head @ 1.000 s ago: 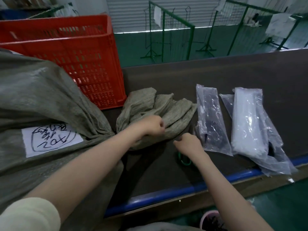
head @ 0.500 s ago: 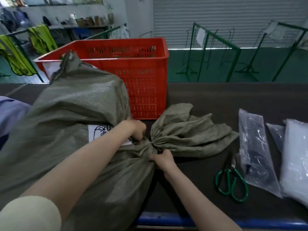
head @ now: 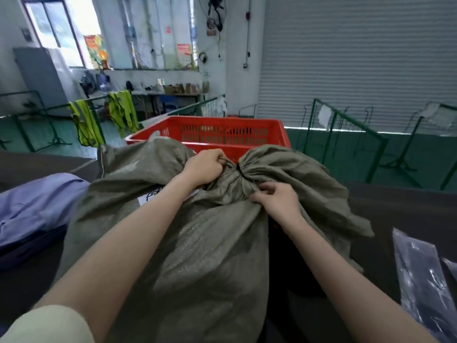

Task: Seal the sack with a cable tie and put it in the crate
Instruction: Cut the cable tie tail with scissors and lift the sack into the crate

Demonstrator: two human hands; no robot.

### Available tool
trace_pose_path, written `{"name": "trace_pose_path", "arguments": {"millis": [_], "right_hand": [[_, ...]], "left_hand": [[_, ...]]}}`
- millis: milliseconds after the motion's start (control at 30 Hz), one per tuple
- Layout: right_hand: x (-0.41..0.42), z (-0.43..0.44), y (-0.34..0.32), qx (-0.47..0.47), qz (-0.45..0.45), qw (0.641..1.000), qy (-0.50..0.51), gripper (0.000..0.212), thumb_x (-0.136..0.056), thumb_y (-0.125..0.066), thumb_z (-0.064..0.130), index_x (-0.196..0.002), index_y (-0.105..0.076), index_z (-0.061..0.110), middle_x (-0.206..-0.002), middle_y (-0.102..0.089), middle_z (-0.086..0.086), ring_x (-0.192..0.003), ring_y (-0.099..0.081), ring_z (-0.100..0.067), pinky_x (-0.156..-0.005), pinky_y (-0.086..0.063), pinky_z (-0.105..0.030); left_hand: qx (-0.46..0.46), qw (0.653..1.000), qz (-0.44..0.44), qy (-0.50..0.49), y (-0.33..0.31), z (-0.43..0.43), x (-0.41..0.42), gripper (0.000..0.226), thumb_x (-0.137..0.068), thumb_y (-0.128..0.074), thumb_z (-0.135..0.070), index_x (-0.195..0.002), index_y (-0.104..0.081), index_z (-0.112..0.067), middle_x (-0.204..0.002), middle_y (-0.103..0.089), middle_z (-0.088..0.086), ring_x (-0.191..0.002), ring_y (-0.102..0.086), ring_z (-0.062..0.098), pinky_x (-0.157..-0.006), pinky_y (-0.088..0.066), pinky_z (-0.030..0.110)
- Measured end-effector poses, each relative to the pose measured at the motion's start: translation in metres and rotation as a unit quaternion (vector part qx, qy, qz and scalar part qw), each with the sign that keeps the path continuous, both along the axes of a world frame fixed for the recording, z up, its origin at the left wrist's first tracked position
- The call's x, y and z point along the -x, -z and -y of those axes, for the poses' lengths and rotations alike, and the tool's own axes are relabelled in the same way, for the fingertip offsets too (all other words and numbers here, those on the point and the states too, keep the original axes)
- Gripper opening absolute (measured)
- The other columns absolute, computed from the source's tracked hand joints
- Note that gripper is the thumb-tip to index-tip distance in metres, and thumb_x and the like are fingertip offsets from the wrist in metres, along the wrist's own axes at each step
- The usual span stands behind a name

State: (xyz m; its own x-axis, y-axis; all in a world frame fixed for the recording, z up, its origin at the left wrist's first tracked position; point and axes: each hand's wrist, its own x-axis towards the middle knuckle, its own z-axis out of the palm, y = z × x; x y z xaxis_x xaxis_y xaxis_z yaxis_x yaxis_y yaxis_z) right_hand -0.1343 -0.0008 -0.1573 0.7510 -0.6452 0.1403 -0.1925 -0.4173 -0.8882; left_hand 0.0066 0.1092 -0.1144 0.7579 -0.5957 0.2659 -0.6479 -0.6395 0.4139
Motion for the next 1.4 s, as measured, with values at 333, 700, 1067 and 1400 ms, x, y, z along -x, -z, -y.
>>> {"name": "trace_pose_path", "arguments": {"millis": [333, 700, 1067, 1400], "right_hand": [[-0.032, -0.027, -0.077, 0.569, 0.080, 0.816, 0.068, 0.060, -0.064, -0.072, 0.038, -0.116, -0.054, 0.014, -0.122, -0.053, -0.016, -0.112, -0.051, -0.036, -0.092, -0.042, -0.045], [-0.058, -0.071, -0.076, 0.184, -0.178, 0.955, -0.151, 0.115, -0.059, -0.079, 0.046, -0.144, -0.013, 0.007, -0.142, -0.044, -0.012, -0.128, -0.045, -0.028, -0.098, -0.040, -0.030], [-0.068, -0.046, -0.138, 0.343, -0.037, 0.938, -0.032, 0.040, -0.068, -0.074, 0.021, -0.107, -0.067, 0.015, -0.113, -0.069, -0.014, -0.109, -0.060, -0.032, -0.083, -0.046, -0.034], [-0.068, -0.017, -0.198, 0.271, 0.109, 0.955, 0.052, 0.035, -0.074, -0.068, 0.006, -0.107, -0.069, 0.018, -0.109, -0.070, -0.012, -0.109, -0.060, -0.029, -0.086, -0.046, -0.034]], "left_hand": [[0.204, 0.975, -0.014, -0.086, -0.042, -0.028, -0.027, 0.023, -0.092, -0.038, -0.011, -0.102, -0.059, -0.010, -0.117, -0.064, 0.016, -0.111, -0.054, 0.034, -0.092, -0.041, 0.041], [0.293, 0.950, -0.069, -0.085, -0.052, -0.043, -0.027, 0.029, -0.092, -0.034, 0.001, -0.111, -0.056, 0.001, -0.124, -0.059, 0.016, -0.119, -0.050, 0.028, -0.066, -0.025, 0.014], [0.270, 0.962, -0.031, -0.012, -0.097, -0.083, -0.027, 0.015, -0.094, -0.043, -0.020, -0.092, -0.055, -0.011, -0.096, -0.054, 0.005, -0.092, -0.048, 0.020, -0.078, -0.033, 0.028], [0.106, 0.980, 0.161, 0.041, -0.136, -0.067, -0.015, 0.053, -0.064, -0.077, -0.042, -0.099, -0.062, -0.004, -0.100, -0.065, 0.015, -0.097, -0.059, 0.029, -0.080, -0.046, 0.035]]}}
